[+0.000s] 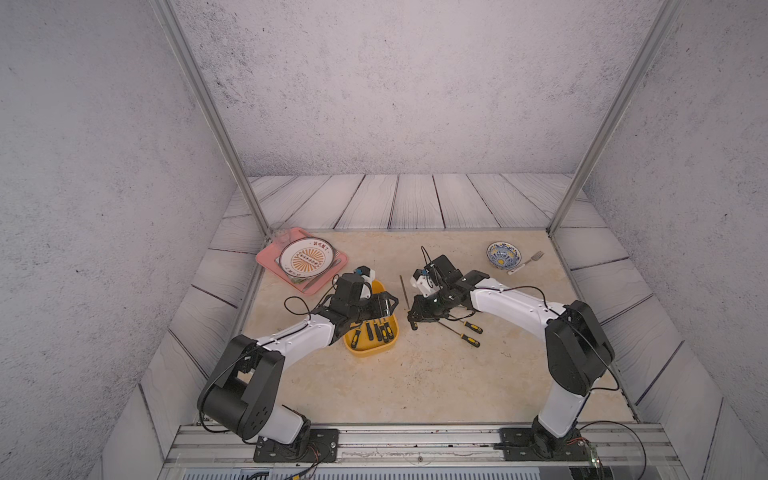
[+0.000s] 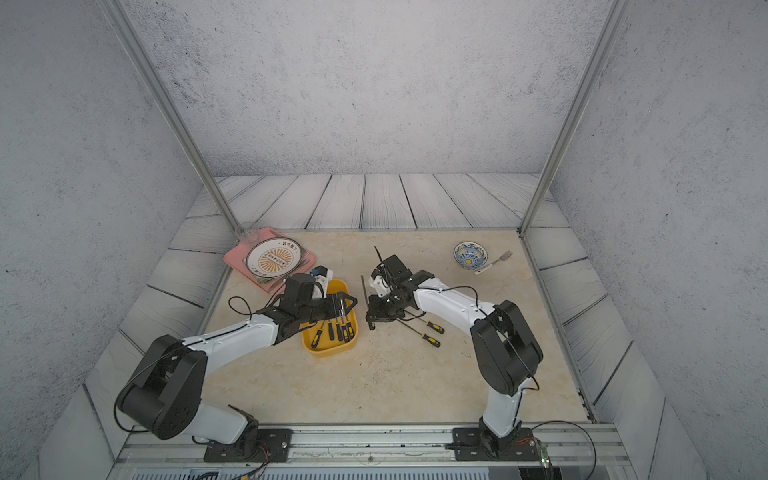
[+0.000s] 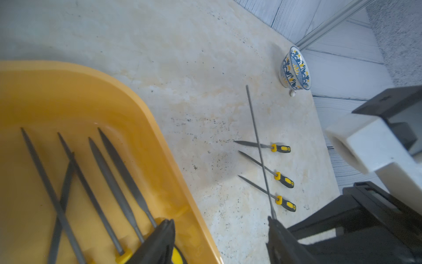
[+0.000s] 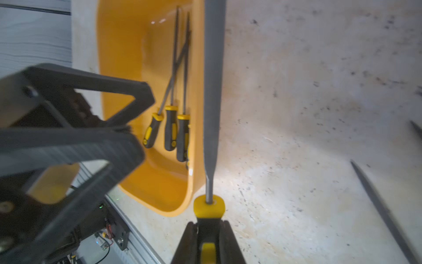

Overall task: Put the file tool into the storage box
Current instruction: Place the file tool in the storage box.

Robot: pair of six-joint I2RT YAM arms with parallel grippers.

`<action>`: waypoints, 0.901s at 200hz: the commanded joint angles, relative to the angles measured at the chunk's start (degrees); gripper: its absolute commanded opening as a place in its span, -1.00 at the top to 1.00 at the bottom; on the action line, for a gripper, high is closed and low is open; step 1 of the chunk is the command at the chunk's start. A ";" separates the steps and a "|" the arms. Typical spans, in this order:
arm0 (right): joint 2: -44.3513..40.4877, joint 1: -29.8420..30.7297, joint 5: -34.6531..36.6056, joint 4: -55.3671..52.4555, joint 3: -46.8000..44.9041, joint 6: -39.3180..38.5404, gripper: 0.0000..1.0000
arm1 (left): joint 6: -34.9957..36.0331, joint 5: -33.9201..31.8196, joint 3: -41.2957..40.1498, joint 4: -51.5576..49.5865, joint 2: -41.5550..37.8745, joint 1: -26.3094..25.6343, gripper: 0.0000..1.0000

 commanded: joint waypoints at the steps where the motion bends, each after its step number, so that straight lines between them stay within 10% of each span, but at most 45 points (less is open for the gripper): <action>1: 1.78 1.19 -3.08 -2.08 2.92 -2.61 0.89 | -1.06 3.49 -0.98 4.71 -1.20 0.04 -0.38; 52: 2.81 3.12 -3.02 -3.01 6.15 -3.95 0.87 | -2.05 4.98 -1.21 6.18 -0.47 0.03 -0.31; 107: 1.33 3.16 -0.33 -0.97 6.06 -2.24 0.82 | -2.74 7.31 -0.28 6.41 1.62 0.04 0.84; 180: 1.01 3.19 3.40 -1.24 5.49 -0.58 0.49 | -0.02 -2.90 -0.59 -1.11 -1.70 0.26 0.88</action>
